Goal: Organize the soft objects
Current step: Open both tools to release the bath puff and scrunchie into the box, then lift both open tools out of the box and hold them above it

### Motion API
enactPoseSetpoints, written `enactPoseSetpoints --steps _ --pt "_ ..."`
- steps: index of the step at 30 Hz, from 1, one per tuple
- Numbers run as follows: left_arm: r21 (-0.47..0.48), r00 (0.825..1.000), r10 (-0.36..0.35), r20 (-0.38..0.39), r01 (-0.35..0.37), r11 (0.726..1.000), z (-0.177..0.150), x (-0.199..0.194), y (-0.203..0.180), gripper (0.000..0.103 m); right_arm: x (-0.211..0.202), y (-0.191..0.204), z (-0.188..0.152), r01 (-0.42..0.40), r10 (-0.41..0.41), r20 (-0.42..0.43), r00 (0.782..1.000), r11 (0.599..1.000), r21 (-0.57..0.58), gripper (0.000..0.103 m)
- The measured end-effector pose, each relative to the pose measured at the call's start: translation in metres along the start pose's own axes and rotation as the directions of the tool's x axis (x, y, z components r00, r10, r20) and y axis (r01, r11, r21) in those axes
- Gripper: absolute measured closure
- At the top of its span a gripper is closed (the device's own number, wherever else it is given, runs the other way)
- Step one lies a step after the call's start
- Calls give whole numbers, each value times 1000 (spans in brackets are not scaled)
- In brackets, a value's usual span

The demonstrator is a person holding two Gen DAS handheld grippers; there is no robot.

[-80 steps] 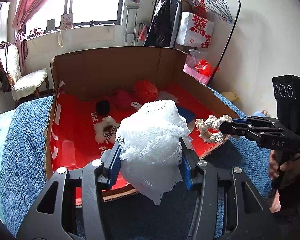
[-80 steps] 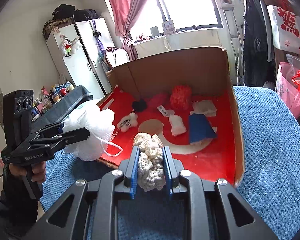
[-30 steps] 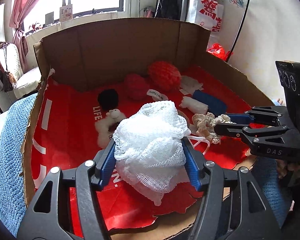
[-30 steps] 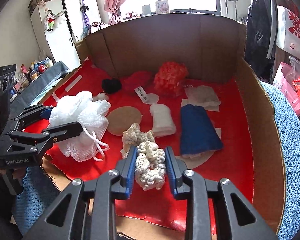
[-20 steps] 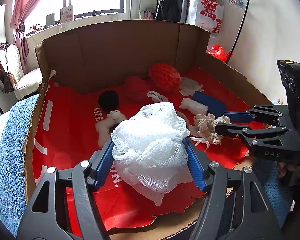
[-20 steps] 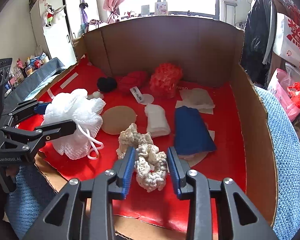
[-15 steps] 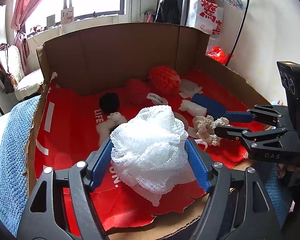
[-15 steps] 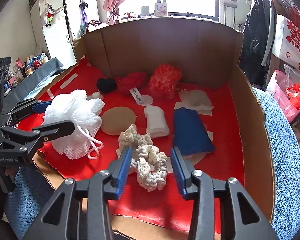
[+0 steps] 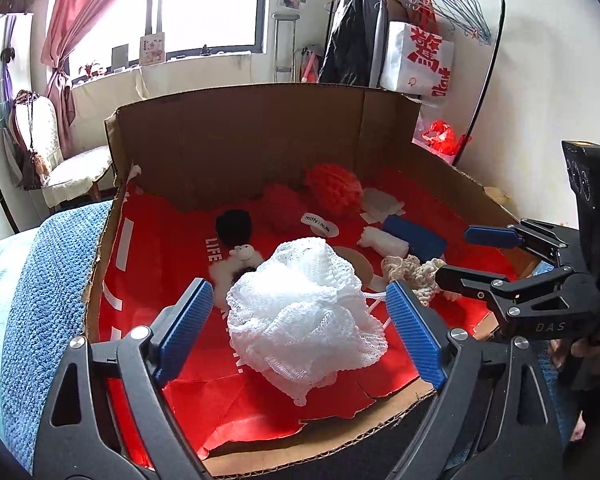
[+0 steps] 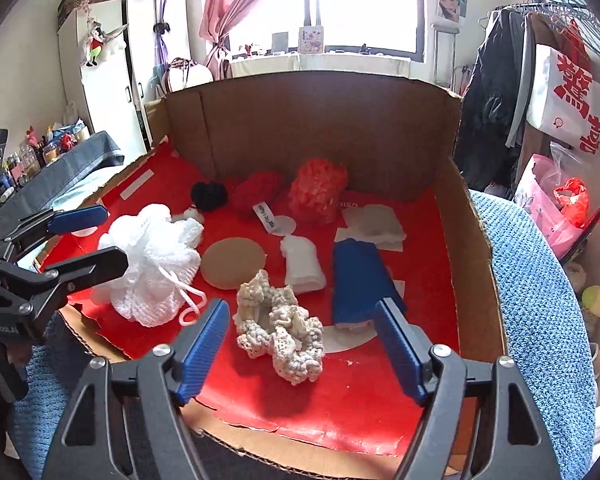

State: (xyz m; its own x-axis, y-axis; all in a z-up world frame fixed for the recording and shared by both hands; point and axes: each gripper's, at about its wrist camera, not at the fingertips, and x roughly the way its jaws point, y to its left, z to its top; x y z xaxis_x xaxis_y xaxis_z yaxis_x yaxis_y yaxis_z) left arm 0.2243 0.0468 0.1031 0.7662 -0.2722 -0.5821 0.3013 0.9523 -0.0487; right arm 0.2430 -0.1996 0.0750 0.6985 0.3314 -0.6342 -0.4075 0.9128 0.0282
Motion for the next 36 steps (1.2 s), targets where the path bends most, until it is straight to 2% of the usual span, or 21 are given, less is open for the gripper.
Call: enactPoseSetpoints --steps 3,9,11,13,19,24,30,36 --pt "-10 1000 13 26 -12 1000 -1 -5 -4 10 -4 2 -1 12 -12 21 1000 1000 10 22" --pt "-45 989 94 114 -90 995 -9 -18 -9 7 -11 10 -6 45 -47 74 996 999 20 15" --pt "-63 984 119 132 -111 992 -10 -21 -10 6 -14 14 -8 79 -80 101 992 997 18 5" --pt "-79 979 141 146 -131 988 -12 -23 -10 5 -20 17 -10 114 -115 142 983 993 15 0" --pt "-96 962 197 190 -181 979 -18 -29 -17 4 -30 18 -9 204 -208 229 951 978 40 0" --pt "-108 951 227 210 -208 972 -25 -28 -18 1 -30 17 -10 232 -239 258 936 971 56 0" --pt "-121 951 233 203 -211 970 -25 -24 -14 1 -25 22 -12 244 -245 259 934 969 37 0" --pt "-122 957 243 161 -225 967 -24 -15 -12 1 -25 26 -14 265 -262 266 928 964 24 0"
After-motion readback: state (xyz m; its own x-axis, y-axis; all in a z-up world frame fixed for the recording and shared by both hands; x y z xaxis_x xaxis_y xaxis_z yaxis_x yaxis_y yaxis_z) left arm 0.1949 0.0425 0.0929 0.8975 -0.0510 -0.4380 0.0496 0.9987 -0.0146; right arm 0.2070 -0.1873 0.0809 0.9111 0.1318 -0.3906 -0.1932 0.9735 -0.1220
